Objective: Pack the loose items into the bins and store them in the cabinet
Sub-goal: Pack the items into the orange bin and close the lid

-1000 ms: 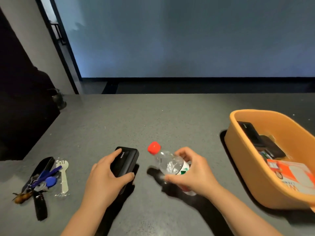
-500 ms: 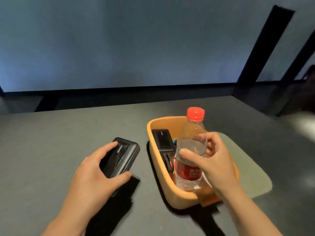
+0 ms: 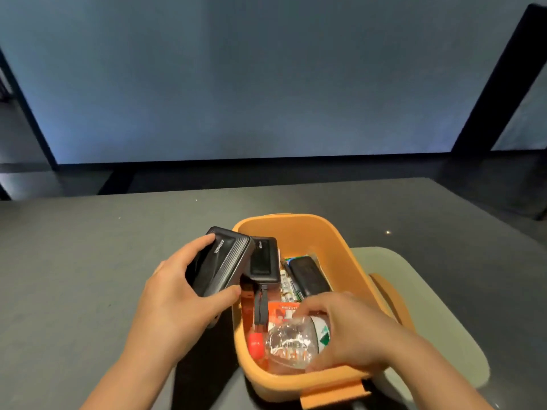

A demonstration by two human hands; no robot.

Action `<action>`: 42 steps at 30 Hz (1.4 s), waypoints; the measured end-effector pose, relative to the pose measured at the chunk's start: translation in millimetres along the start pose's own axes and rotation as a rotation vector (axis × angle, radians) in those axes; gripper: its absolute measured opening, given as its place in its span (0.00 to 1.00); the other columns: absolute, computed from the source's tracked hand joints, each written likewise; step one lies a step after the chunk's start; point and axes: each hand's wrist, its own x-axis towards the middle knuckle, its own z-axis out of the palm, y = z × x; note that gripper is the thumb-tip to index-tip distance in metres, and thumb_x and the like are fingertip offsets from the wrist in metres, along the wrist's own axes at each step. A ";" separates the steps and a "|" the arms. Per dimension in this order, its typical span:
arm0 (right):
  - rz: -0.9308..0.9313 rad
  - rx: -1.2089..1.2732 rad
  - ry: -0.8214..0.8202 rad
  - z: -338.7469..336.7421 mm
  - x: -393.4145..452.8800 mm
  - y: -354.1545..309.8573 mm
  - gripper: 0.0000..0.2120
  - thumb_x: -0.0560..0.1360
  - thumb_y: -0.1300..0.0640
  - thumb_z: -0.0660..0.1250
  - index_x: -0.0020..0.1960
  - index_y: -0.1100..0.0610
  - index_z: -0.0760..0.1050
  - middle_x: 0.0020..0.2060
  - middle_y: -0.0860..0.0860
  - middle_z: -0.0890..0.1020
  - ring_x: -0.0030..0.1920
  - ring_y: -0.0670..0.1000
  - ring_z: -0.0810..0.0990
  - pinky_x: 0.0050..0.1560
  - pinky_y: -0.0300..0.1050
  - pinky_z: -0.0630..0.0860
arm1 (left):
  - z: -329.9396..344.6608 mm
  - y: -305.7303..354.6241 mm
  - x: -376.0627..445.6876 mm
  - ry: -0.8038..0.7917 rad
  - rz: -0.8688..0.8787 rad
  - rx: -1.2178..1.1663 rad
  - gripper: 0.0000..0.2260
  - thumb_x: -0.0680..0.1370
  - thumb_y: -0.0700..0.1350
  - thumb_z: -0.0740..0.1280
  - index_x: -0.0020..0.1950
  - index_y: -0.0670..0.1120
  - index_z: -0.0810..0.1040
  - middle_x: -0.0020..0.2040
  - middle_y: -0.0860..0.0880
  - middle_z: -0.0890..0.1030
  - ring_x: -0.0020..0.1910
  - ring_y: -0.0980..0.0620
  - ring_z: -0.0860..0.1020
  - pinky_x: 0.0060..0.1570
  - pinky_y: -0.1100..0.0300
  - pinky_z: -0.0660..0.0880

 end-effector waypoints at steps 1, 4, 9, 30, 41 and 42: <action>-0.009 0.005 -0.047 0.2 3.7 3.9 0.37 0.54 0.35 0.76 0.62 0.37 0.72 0.57 0.36 0.78 0.57 0.41 0.75 0.59 0.45 0.75 | 3.1 1.9 0.6 0.002 -0.007 -0.003 0.36 0.61 0.48 0.80 0.65 0.64 0.70 0.55 0.58 0.76 0.54 0.55 0.76 0.36 0.63 0.78; -0.034 0.031 -0.144 -2.0 10.9 12.4 0.39 0.58 0.31 0.73 0.67 0.38 0.68 0.63 0.35 0.75 0.62 0.41 0.73 0.63 0.45 0.72 | 15.1 10.7 2.4 -0.036 -0.014 -0.010 0.37 0.59 0.52 0.79 0.64 0.66 0.69 0.54 0.61 0.76 0.53 0.54 0.77 0.40 0.52 0.81; -0.067 0.532 0.048 -7.6 11.8 13.0 0.15 0.71 0.37 0.68 0.56 0.38 0.77 0.53 0.38 0.81 0.53 0.37 0.79 0.60 0.43 0.75 | 39.8 31.5 11.0 -0.101 0.040 0.003 0.37 0.56 0.57 0.76 0.65 0.65 0.69 0.54 0.63 0.76 0.55 0.60 0.75 0.52 0.54 0.78; 0.176 1.478 0.294 -38.9 65.8 1.8 0.14 0.76 0.55 0.68 0.59 0.58 0.78 0.48 0.56 0.85 0.51 0.53 0.84 0.48 0.50 0.81 | 80.9 49.3 50.9 -0.212 -0.135 -0.382 0.19 0.69 0.44 0.76 0.58 0.52 0.79 0.47 0.54 0.84 0.45 0.56 0.82 0.50 0.47 0.80; 0.235 1.096 0.489 -56.3 81.5 4.3 0.13 0.65 0.50 0.77 0.46 0.54 0.80 0.38 0.49 0.85 0.38 0.48 0.85 0.33 0.41 0.78 | 86.7 32.1 45.9 -0.124 0.191 -0.002 0.22 0.72 0.59 0.69 0.65 0.60 0.71 0.56 0.64 0.76 0.56 0.65 0.74 0.55 0.68 0.71; 0.264 0.962 0.520 -60.1 85.2 10.9 0.20 0.62 0.47 0.78 0.50 0.53 0.78 0.42 0.49 0.85 0.42 0.49 0.84 0.37 0.43 0.78 | 84.0 25.2 45.5 -0.117 0.174 0.039 0.20 0.74 0.61 0.65 0.65 0.59 0.71 0.57 0.63 0.76 0.56 0.65 0.74 0.54 0.66 0.72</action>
